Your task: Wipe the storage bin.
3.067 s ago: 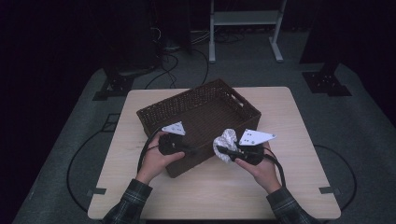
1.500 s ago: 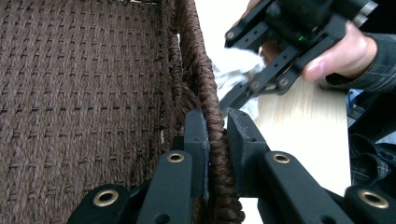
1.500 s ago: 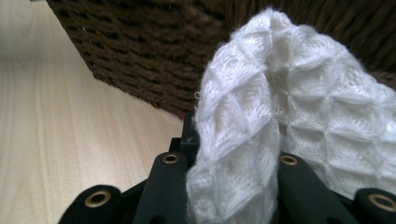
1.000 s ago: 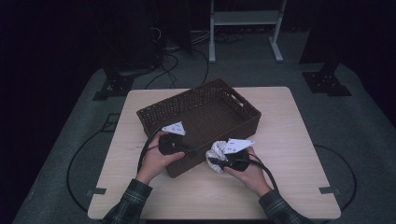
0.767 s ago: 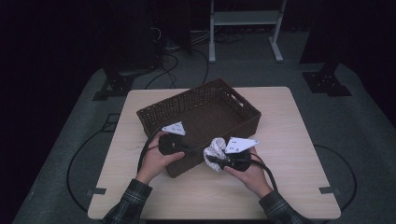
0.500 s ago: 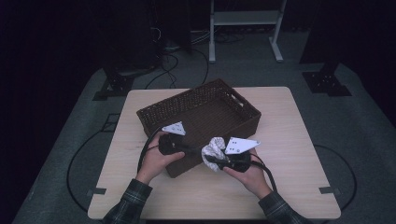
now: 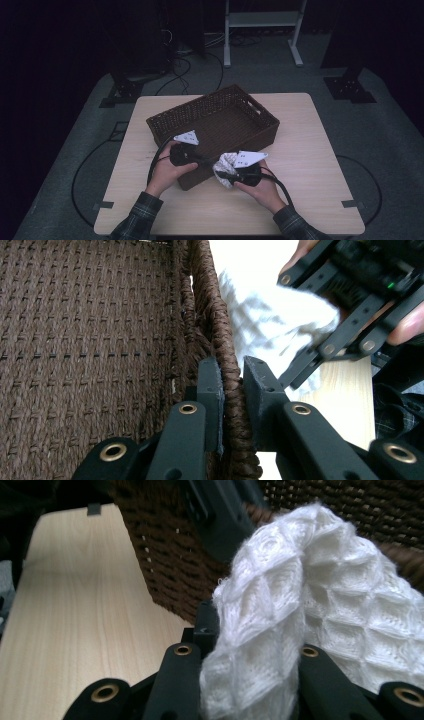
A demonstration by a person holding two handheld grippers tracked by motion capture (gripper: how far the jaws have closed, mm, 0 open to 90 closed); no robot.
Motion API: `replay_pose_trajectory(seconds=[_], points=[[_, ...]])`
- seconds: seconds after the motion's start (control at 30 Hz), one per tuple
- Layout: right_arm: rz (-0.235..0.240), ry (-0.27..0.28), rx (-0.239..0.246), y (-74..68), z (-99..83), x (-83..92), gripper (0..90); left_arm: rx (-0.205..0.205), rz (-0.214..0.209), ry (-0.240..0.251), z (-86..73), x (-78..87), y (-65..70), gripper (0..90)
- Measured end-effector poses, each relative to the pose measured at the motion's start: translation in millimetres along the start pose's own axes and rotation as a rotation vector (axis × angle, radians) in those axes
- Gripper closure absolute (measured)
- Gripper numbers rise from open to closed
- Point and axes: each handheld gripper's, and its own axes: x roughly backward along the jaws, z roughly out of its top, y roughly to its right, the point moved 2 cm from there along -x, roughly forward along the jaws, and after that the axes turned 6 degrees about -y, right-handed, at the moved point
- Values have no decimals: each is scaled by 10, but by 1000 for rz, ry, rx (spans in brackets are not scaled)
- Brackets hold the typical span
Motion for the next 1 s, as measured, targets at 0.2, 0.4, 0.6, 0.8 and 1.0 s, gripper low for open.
replay_pose_trajectory(seconds=[0.2, 0.4, 0.6, 0.8, 1.0], points=[[9, -43, -4, 5, -62, -123, 746, 1, 0, 0, 0, -1, 1, 781], [6, -77, -8, 24, -140, -227, 747, 0, -1, 0, 0, -2, 1, 781], [8, -94, -6, 13, -163, -261, 746, 1, -1, 0, 0, -1, 1, 781], [17, -61, 8, -51, -92, -195, 745, -1, -2, 1, 0, -1, -1, 780], [43, -23, 26, -154, 11, -126, 745, 1, -2, 1, 0, -1, -1, 780]])
